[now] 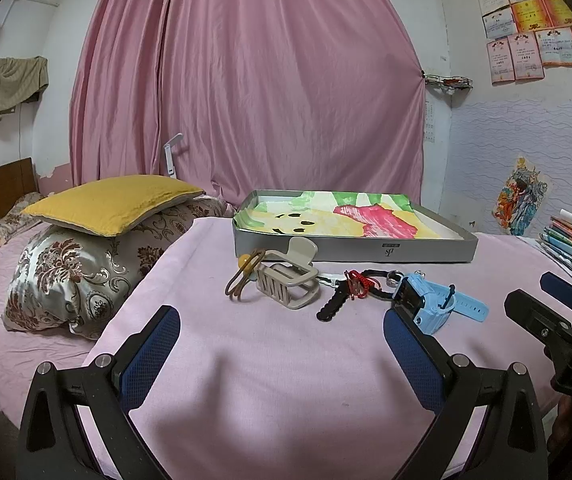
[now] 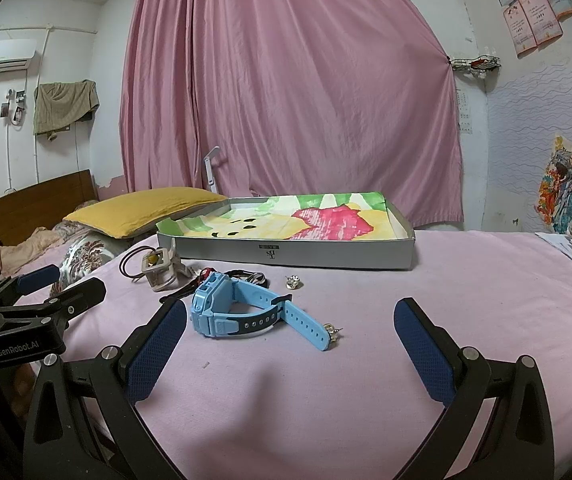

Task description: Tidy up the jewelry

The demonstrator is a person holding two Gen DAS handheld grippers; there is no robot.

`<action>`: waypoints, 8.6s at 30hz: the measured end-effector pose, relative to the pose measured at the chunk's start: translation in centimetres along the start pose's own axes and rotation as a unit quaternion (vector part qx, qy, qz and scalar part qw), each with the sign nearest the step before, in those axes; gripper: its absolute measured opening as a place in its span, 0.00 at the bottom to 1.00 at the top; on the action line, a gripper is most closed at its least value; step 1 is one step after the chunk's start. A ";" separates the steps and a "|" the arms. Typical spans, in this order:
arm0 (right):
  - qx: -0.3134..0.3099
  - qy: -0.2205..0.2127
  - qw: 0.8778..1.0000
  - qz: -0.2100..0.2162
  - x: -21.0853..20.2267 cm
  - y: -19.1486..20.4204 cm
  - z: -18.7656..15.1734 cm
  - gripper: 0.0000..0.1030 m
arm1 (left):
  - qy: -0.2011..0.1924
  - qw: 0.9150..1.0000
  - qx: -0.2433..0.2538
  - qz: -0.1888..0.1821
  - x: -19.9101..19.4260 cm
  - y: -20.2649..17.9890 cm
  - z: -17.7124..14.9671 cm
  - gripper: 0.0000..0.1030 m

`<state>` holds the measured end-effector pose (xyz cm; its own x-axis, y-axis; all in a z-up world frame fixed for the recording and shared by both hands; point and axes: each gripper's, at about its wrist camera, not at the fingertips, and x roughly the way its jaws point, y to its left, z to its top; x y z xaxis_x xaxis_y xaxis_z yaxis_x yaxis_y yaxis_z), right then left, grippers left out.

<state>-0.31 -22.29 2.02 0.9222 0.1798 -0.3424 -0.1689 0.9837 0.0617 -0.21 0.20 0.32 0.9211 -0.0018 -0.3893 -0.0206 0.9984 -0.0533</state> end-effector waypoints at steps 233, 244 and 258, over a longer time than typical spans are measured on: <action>-0.002 0.022 0.998 0.059 13.7 0.0 10.2 0.84 | 0.060 0.993 -0.037 -0.099 13.7 3.5 11.0 0.90; 0.013 0.003 0.999 0.052 8.5 -1.7 7.8 0.96 | 0.014 0.996 -0.050 -0.074 8.4 3.0 8.0 0.99; -0.012 0.091 0.996 0.019 7.9 -3.3 5.7 0.97 | 0.108 0.991 -0.002 -0.077 8.1 2.1 5.5 0.99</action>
<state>9.49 -24.11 4.48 0.8367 0.2109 -0.5054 -0.2125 0.9756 0.0554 9.33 2.57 2.08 0.8082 -0.1668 -0.5648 0.1118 0.9851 -0.1309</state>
